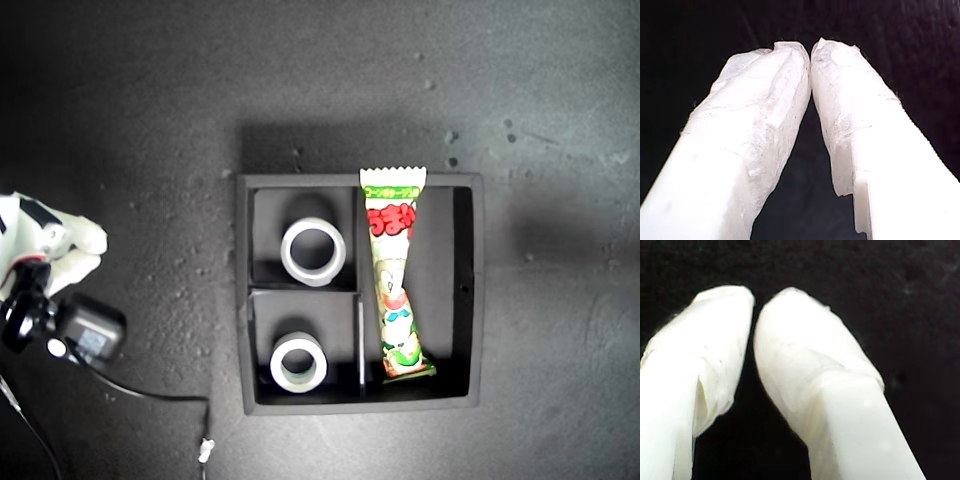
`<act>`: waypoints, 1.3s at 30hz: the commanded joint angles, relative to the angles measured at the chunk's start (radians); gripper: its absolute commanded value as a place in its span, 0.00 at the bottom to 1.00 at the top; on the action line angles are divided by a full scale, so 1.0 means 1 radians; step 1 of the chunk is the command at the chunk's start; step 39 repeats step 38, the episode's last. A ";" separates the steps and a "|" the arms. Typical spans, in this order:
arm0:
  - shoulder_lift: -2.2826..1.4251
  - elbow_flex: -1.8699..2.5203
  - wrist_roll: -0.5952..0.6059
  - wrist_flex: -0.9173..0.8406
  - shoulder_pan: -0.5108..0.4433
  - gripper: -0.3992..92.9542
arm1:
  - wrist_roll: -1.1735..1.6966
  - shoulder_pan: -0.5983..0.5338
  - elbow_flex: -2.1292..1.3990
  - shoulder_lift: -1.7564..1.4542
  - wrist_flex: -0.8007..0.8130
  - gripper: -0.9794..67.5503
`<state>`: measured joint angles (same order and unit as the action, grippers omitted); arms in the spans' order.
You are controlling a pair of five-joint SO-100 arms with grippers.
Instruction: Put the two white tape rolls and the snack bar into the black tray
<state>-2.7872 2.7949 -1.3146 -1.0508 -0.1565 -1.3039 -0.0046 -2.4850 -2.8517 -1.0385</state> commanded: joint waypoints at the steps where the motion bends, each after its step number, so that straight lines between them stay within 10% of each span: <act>1: -0.192 0.133 -0.029 0.037 -0.043 0.00 | 0.017 -0.018 -0.253 -0.110 0.132 0.01; 8: -0.594 0.328 -0.063 -0.124 -0.061 0.00 | 0.078 0.023 -0.621 -0.377 0.216 0.01; 19: -0.598 0.344 -0.143 -0.245 -0.054 0.01 | 0.069 0.063 -0.638 -0.419 -0.144 0.03; 24: -0.598 0.344 0.051 -0.307 -0.057 0.01 | 0.109 0.086 -0.638 -0.419 -0.276 0.03; 39: -0.597 0.344 -0.003 -0.341 -0.057 0.01 | 0.121 0.057 -0.638 -0.419 -0.276 0.03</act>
